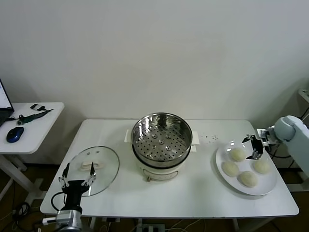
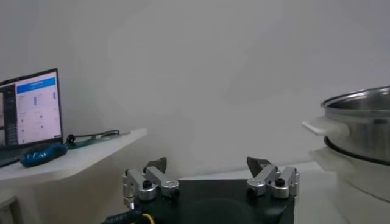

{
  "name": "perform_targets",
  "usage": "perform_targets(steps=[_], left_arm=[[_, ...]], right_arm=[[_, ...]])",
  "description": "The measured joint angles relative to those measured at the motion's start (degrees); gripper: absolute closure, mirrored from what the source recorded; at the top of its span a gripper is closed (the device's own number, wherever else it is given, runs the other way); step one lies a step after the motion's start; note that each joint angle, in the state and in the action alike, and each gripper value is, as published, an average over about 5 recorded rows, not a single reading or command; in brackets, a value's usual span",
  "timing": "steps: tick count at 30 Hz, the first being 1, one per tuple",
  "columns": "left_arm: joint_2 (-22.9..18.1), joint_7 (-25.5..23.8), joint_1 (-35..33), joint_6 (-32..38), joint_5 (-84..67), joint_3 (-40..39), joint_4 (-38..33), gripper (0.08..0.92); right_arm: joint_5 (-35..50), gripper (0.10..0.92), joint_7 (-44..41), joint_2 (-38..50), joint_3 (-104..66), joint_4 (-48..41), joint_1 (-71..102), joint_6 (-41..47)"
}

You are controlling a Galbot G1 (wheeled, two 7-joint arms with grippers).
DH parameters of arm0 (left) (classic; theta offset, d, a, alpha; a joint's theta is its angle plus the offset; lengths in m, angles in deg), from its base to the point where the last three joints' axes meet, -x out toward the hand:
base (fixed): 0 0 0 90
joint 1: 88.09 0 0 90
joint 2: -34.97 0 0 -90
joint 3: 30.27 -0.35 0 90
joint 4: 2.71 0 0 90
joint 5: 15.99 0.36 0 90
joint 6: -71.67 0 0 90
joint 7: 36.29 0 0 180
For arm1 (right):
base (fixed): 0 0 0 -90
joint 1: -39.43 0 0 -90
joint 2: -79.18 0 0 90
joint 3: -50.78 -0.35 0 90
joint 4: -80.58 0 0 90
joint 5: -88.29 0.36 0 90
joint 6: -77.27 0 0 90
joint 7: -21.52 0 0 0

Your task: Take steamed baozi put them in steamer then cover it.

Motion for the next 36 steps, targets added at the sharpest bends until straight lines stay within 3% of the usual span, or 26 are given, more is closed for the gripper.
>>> perform_targets(steps=[19, 29, 36], left_arm=[[0.05, 0.3, 0.74, -0.86, -0.04, 1.53, 0.99, 0.177], [0.1, 0.34, 0.68, -0.9, 0.04, 1.94, 1.32, 0.177], [0.1, 0.34, 0.46, -0.88, 0.08, 1.99, 1.35, 0.177]], right_arm=[[-1.62, 0.205, -1.41, -7.05, 5.04, -9.33, -2.95, -2.05], [-1.94, 0.312, -1.73, -7.55, 5.72, -10.23, -3.49, -2.5], [-1.14, 0.321, -2.24, -6.79, 6.47, -9.07, -4.15, -2.7]])
